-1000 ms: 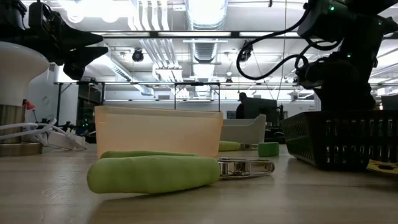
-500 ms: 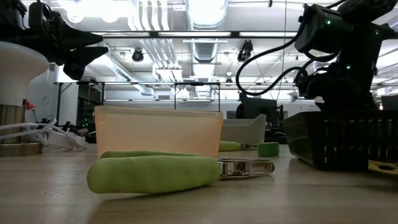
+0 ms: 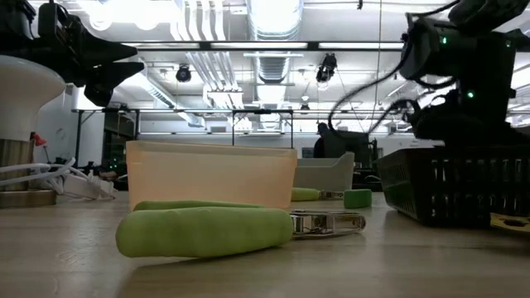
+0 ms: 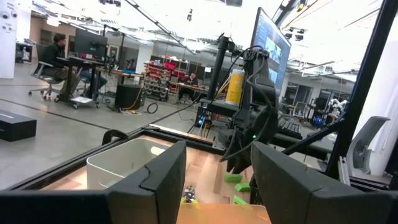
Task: Pick & Place School Supplies
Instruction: Put the green eraser into the gray bin
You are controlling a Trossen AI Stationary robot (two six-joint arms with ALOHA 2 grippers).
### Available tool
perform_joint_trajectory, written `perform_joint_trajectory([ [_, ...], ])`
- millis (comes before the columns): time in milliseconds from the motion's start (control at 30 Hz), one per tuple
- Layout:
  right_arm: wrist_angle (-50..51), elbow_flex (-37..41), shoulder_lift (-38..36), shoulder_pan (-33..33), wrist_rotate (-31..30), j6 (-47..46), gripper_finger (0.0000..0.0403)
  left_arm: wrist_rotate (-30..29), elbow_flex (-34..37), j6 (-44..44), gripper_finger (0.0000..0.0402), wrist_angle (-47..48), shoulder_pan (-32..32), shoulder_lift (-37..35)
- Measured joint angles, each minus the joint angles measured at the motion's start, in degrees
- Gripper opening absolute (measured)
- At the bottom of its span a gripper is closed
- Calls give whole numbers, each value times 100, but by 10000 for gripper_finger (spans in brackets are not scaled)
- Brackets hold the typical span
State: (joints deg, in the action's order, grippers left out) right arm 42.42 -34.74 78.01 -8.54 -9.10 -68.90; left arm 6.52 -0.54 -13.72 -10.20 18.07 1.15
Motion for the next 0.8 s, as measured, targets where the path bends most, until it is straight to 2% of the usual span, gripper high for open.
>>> perform_joint_trajectory([
  [100,-72,-47,-128,-12,-87,123,132,0,0,0,188,0,0,0],
  [300,-105,-121,-695,-4,-698,243,132,0,0,0,188,2,1,1],
  [467,-220,-122,-987,-6,-746,471,132,1,2,0,188,2,2,0],
  [600,-490,-119,-919,-9,-730,732,132,0,0,0,188,2,2,0],
  [800,-563,-84,-466,32,-734,-101,132,1,1,0,188,1,1,1],
])
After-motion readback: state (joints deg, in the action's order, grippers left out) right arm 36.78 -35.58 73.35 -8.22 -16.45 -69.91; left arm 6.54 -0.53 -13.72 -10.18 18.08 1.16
